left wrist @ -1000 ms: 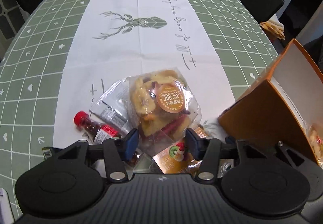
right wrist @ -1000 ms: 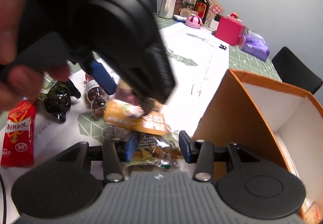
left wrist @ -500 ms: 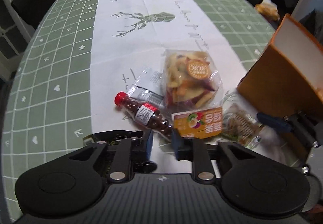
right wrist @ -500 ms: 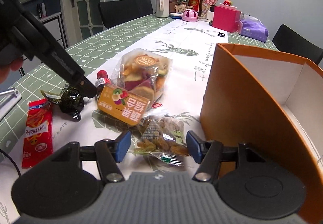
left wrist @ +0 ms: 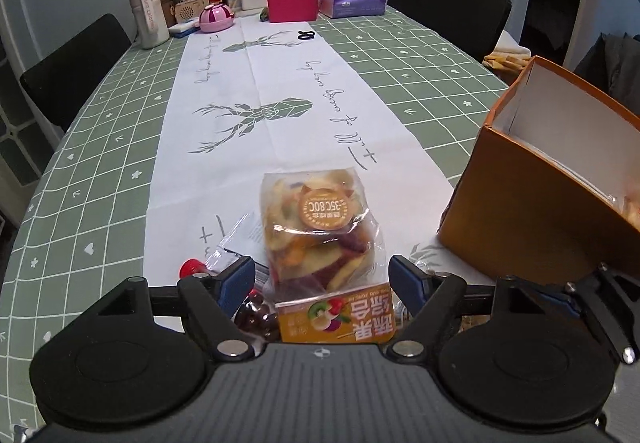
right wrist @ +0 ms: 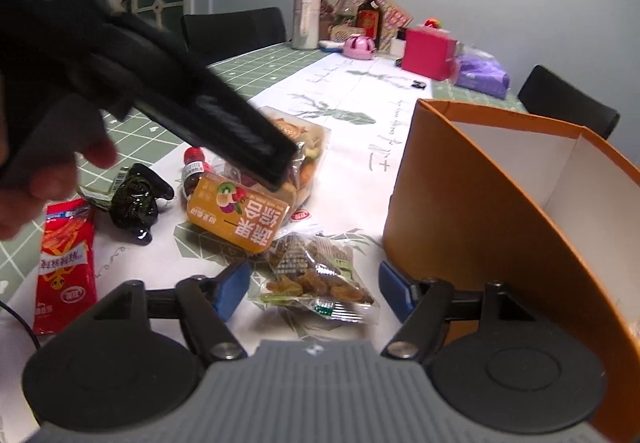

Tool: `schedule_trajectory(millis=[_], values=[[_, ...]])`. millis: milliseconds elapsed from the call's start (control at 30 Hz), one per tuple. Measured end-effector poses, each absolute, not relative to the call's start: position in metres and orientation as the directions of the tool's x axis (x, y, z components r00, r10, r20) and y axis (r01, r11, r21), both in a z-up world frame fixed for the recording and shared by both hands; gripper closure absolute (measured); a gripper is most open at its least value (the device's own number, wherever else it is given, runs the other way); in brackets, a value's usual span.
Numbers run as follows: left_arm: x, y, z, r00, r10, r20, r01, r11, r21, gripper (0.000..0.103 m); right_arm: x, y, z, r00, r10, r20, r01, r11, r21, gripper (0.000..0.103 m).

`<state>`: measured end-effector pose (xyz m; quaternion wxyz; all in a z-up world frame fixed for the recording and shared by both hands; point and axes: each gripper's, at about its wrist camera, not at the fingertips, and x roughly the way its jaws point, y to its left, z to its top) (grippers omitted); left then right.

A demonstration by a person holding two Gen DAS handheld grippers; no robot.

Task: Organize snacks
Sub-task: 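Grasp the dried fruit chips bag with the left tool while the right tool grasps the small clear cookie bag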

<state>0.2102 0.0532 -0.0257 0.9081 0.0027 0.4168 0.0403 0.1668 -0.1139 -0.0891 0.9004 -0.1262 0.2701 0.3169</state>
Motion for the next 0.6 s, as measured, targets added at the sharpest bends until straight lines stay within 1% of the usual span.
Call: schedule_trajectory(millis=[133, 300, 367, 433, 500, 567, 600], values=[[0.218, 0.051, -0.034, 0.656, 0.121, -0.745, -0.093, 0.993, 0.079, 0.009, 0.164, -0.114, -0.096, 0.684, 0.471, -0.557, -0.587, 0.809, -0.036, 0.027], [0.224, 0.051, -0.04, 0.65, 0.115, -0.752, -0.097, 0.993, 0.067, 0.01, 0.17, -0.117, -0.102, 0.658, 0.489, -0.573, -0.575, 0.817, 0.036, 0.027], [0.225, 0.051, -0.044, 0.638, 0.127, -0.76, -0.097, 0.992, 0.084, 0.012, 0.172, -0.116, -0.104, 0.647, 0.497, -0.578, -0.576, 0.815, 0.057, 0.027], [0.226, 0.051, -0.048, 0.633, 0.133, -0.763, -0.095, 0.991, 0.094, 0.013, 0.173, -0.116, -0.106, 0.644, 0.494, -0.584, -0.571, 0.818, 0.063, 0.029], [0.226, 0.054, -0.05, 0.637, 0.114, -0.762, -0.089, 0.993, 0.074, 0.015, 0.175, -0.117, -0.107, 0.637, 0.495, -0.591, -0.569, 0.819, 0.073, 0.033], [0.226, 0.055, -0.051, 0.64, 0.091, -0.763, -0.079, 0.996, 0.052, 0.025, 0.176, -0.118, -0.107, 0.63, 0.499, -0.596, -0.569, 0.818, 0.083, 0.033], [0.225, 0.055, -0.05, 0.64, 0.084, -0.763, -0.073, 0.996, 0.048, 0.028, 0.176, -0.118, -0.107, 0.627, 0.499, -0.598, -0.57, 0.818, 0.084, 0.034]])
